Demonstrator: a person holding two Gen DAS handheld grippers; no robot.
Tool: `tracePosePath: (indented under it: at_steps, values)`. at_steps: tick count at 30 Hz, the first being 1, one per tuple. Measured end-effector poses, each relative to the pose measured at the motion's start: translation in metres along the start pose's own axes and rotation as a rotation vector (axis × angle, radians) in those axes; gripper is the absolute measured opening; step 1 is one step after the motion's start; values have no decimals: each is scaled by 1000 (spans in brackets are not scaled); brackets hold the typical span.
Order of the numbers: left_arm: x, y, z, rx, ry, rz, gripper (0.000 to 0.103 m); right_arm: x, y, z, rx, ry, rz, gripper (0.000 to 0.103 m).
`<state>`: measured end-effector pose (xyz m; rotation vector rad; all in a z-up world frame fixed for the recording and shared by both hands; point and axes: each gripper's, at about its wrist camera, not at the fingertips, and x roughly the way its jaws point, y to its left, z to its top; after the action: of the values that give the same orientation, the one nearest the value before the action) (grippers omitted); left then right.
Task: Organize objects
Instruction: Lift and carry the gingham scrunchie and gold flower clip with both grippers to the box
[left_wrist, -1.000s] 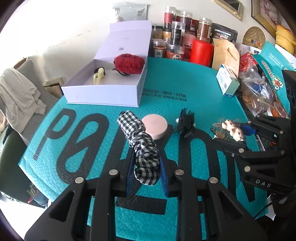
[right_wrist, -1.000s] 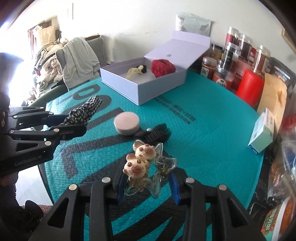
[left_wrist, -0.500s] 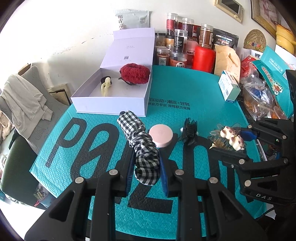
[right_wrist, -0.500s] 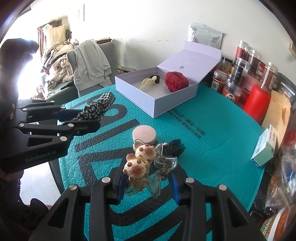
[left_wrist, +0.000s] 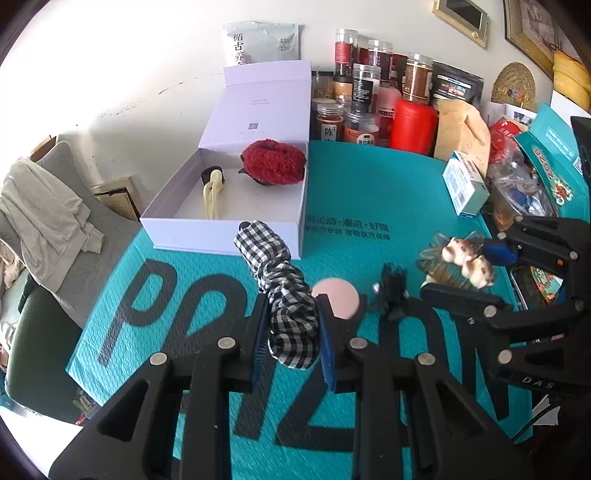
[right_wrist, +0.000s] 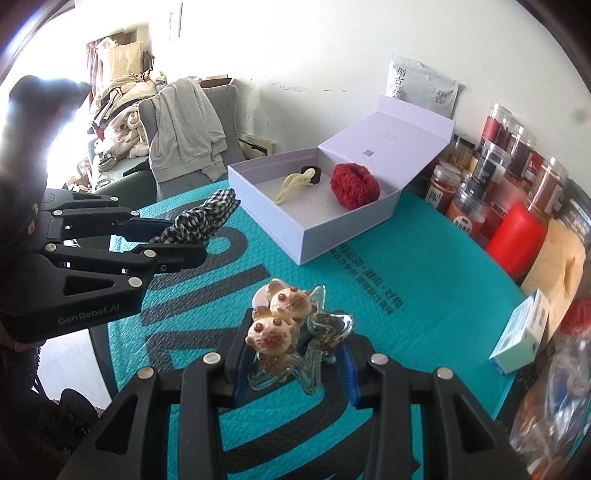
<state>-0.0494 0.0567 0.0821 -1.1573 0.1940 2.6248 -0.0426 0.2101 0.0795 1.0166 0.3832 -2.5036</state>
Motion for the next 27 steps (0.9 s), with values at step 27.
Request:
tracePosePath:
  at_steps: [27]
  values:
    - [95, 61, 88, -49, 29, 30, 23, 70, -40, 87, -56, -24, 9, 39]
